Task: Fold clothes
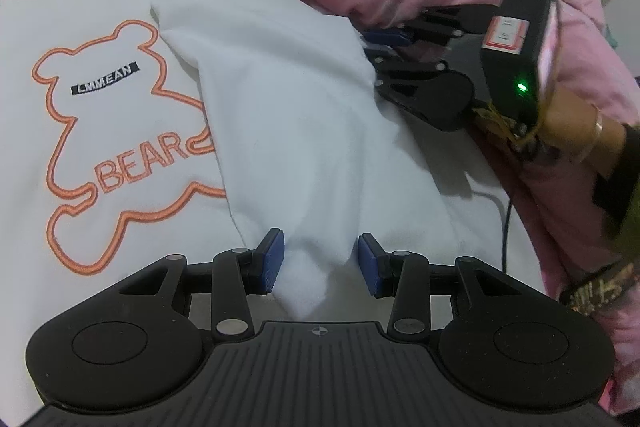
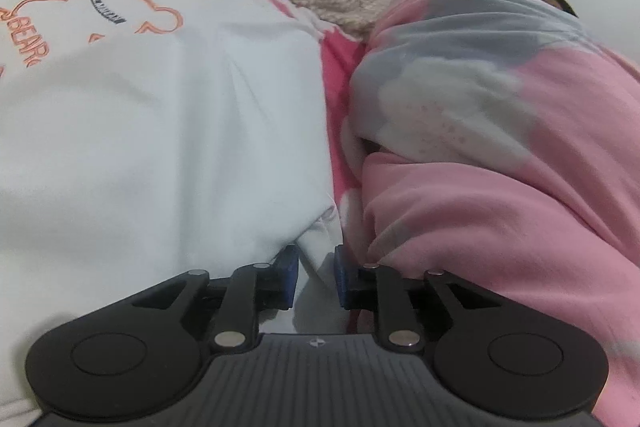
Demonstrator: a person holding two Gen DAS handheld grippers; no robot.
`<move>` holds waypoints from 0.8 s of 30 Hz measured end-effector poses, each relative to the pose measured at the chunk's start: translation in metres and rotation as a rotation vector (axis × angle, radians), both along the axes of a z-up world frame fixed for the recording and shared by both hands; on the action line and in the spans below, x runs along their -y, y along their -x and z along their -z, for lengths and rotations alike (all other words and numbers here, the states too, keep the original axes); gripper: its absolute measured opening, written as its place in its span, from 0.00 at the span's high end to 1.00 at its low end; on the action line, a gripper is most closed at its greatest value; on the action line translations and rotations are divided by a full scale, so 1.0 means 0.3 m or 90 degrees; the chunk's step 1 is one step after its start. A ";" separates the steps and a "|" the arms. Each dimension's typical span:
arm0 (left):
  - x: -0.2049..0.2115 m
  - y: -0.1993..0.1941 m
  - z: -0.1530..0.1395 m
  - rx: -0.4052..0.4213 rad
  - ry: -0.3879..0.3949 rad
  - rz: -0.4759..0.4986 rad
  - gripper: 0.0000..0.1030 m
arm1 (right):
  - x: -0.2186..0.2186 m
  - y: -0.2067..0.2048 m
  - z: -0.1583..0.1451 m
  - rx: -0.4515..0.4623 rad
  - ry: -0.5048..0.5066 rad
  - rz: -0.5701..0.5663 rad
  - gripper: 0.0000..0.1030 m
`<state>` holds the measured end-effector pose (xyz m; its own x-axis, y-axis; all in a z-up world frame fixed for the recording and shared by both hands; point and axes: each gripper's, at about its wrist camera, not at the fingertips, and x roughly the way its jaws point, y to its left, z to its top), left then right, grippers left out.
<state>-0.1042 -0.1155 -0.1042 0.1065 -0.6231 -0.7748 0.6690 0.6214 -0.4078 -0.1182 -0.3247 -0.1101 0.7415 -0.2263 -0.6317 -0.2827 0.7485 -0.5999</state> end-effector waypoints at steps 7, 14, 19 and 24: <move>-0.034 -0.007 0.002 -0.012 0.021 0.008 0.61 | -0.001 -0.042 0.016 0.034 0.024 -0.011 0.83; -0.027 0.000 0.000 0.006 0.018 0.013 0.60 | 0.011 -0.053 0.049 0.068 0.122 0.019 0.89; -0.030 0.000 -0.001 0.006 0.017 0.011 0.60 | -0.008 -0.030 0.123 0.072 0.228 -0.017 0.81; -0.032 -0.012 0.002 0.003 0.017 0.004 0.60 | -0.035 0.024 0.109 0.056 0.251 -0.033 0.72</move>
